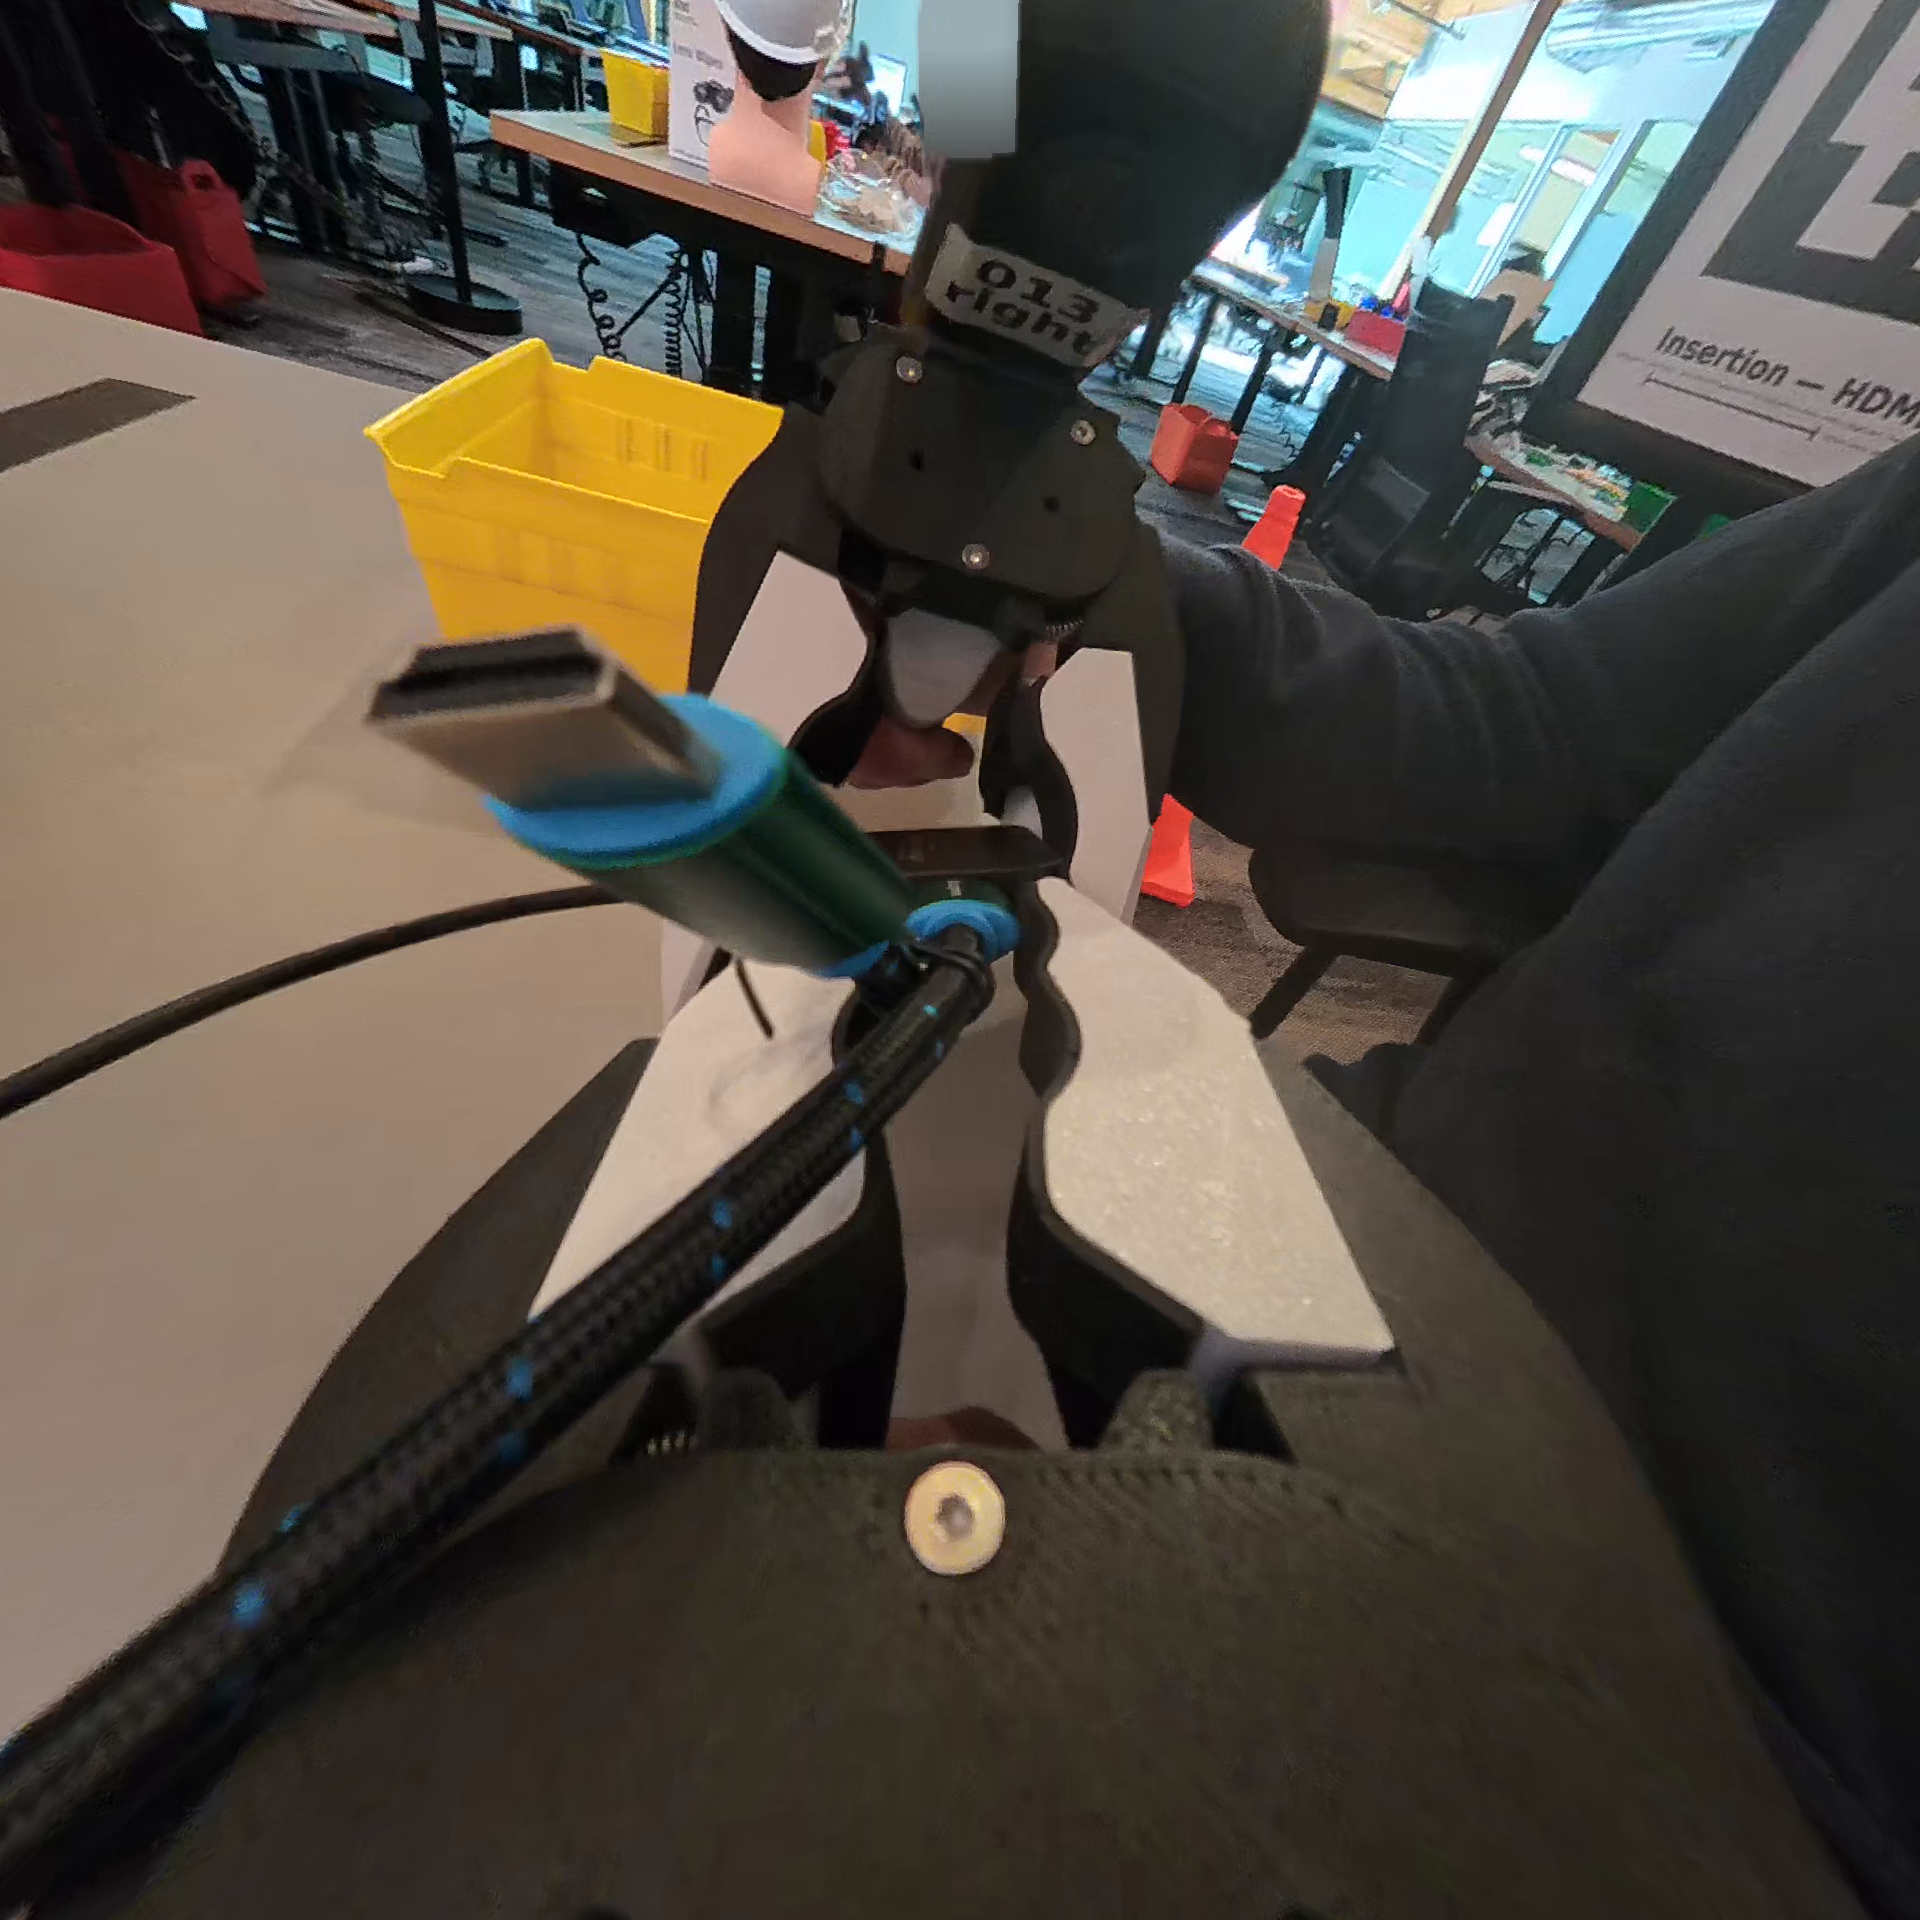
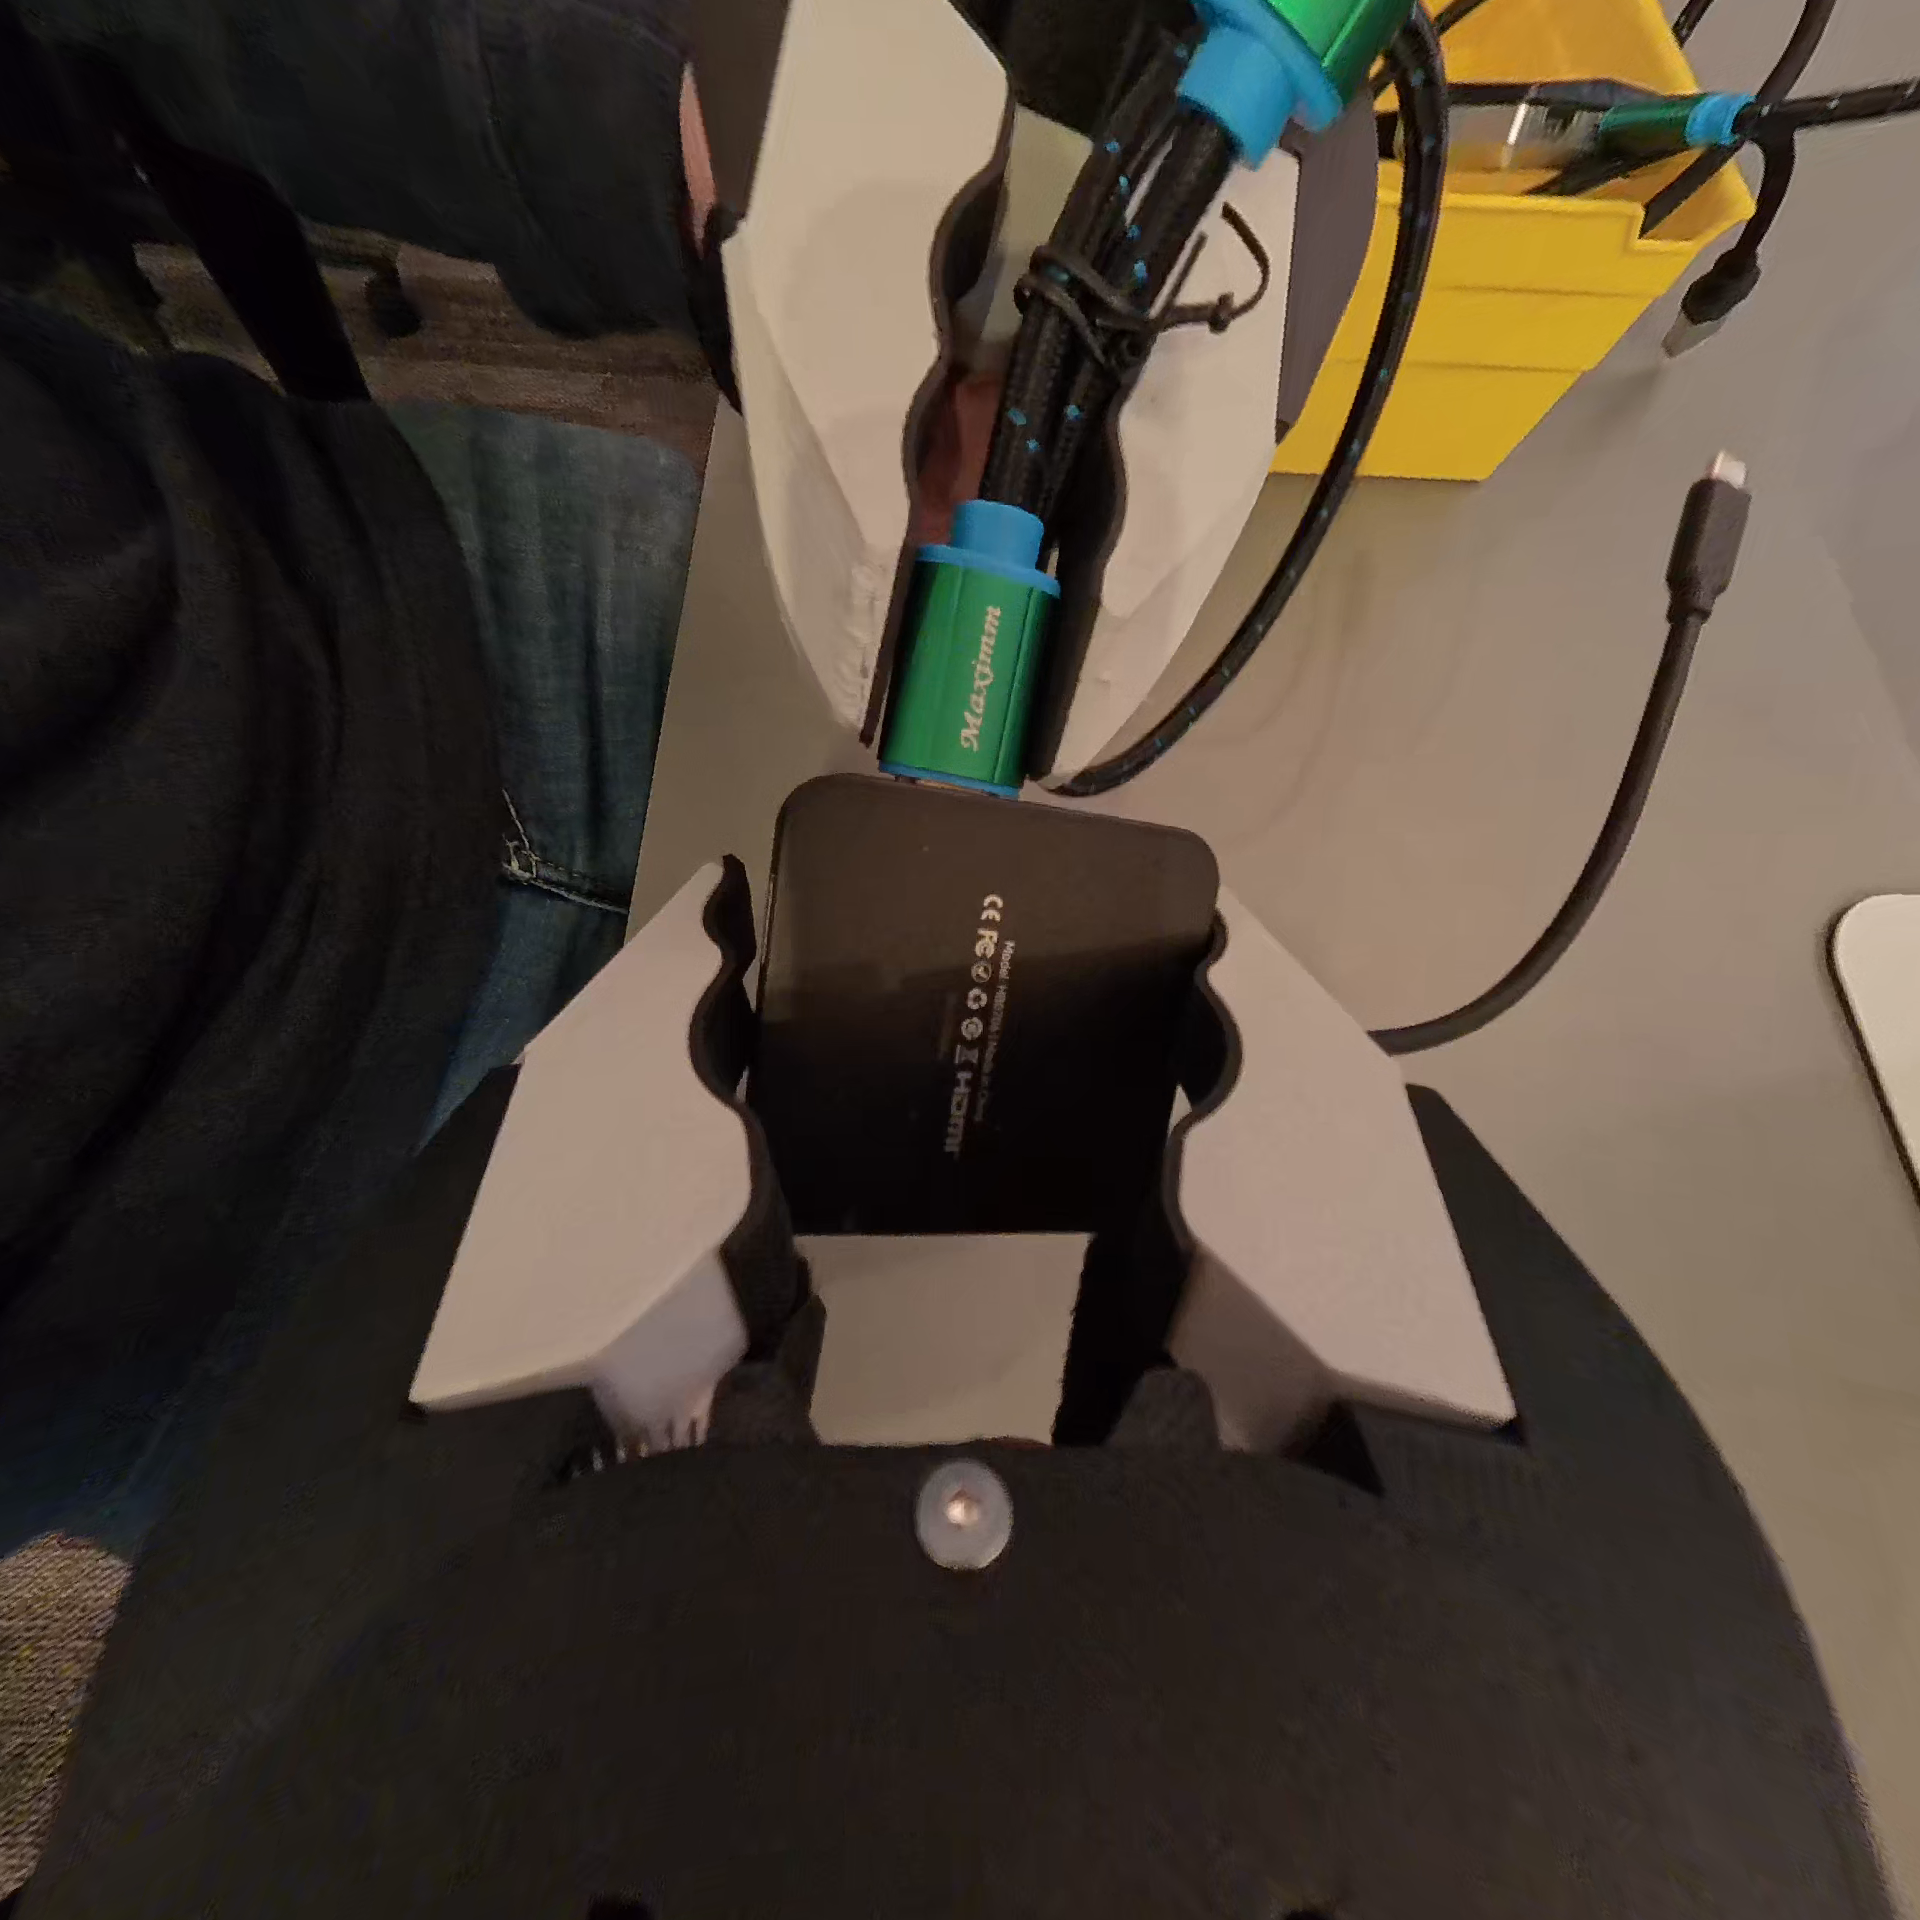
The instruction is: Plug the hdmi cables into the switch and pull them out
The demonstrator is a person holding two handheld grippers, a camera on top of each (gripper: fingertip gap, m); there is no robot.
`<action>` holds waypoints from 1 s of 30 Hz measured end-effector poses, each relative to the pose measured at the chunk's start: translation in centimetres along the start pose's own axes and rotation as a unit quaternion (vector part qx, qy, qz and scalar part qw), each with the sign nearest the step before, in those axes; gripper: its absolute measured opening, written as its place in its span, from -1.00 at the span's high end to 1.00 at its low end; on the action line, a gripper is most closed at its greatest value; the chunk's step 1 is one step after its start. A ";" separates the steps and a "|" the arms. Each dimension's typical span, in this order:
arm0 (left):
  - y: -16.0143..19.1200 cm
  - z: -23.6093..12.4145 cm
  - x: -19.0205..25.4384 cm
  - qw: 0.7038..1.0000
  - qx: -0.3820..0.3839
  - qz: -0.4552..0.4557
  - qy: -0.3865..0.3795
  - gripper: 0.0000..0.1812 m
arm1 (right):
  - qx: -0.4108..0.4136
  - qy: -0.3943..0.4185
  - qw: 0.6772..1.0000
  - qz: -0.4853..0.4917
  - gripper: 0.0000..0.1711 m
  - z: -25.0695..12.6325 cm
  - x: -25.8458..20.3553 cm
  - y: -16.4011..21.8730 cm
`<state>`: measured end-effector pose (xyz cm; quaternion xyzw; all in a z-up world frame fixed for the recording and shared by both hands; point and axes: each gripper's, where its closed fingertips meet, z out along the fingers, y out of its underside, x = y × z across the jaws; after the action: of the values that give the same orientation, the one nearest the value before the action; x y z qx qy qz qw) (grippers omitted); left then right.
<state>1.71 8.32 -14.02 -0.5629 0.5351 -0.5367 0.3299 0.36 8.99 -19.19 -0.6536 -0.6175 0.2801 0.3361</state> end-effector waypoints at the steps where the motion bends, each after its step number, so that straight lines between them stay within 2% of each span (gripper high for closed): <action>1: 0.1 0.1 -0.1 1.000 -0.006 0.005 -0.011 0.76 | -0.004 0.002 1.000 0.008 0.05 0.1 0.1 0.2; 6: -0.1 0.2 -0.8 0.991 -0.055 0.069 -0.102 0.76 | -0.011 0.024 0.999 0.027 0.05 0.2 0.9 0.4; 8: -0.3 0.1 -0.7 0.992 -0.047 0.059 -0.099 0.76 | -0.007 0.021 0.999 0.026 0.05 0.1 0.8 0.2; 17: -0.1 -0.1 0.5 1.000 -0.020 0.002 -0.002 0.76 | 0.000 0.012 1.000 -0.028 0.06 -0.3 -0.2 -0.2; 19: -0.3 -0.2 0.3 1.000 -0.021 0.003 -0.013 0.76 | -0.002 0.014 1.000 -0.017 0.06 -0.2 0.1 0.0; 21: -1.9 -1.3 0.1 0.999 0.007 0.018 -0.041 0.77 | -0.069 0.058 0.996 0.011 0.06 -0.5 2.1 3.1; 22: -3.3 -2.4 0.1 0.997 0.027 0.030 -0.066 0.77 | -0.054 0.055 0.996 0.042 0.06 -0.8 2.4 3.7; 24: -4.3 -3.9 -0.7 0.986 -0.010 0.092 -0.140 0.77 | 0.016 0.045 0.997 0.060 0.06 -1.8 2.0 1.7; 26: -5.0 -4.3 -0.4 0.990 0.006 0.074 -0.122 0.77 | -0.001 0.061 0.997 0.046 0.06 -1.9 2.3 1.1; 30: -3.0 -3.2 -0.7 0.992 -0.021 0.059 -0.113 0.76 | -0.040 0.072 0.996 0.042 0.06 -0.9 2.7 2.5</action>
<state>-0.55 10.27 -10.67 -0.5942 0.5375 -0.4380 0.4077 2.81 11.58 -20.43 -0.7104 -0.5744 0.2211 0.3414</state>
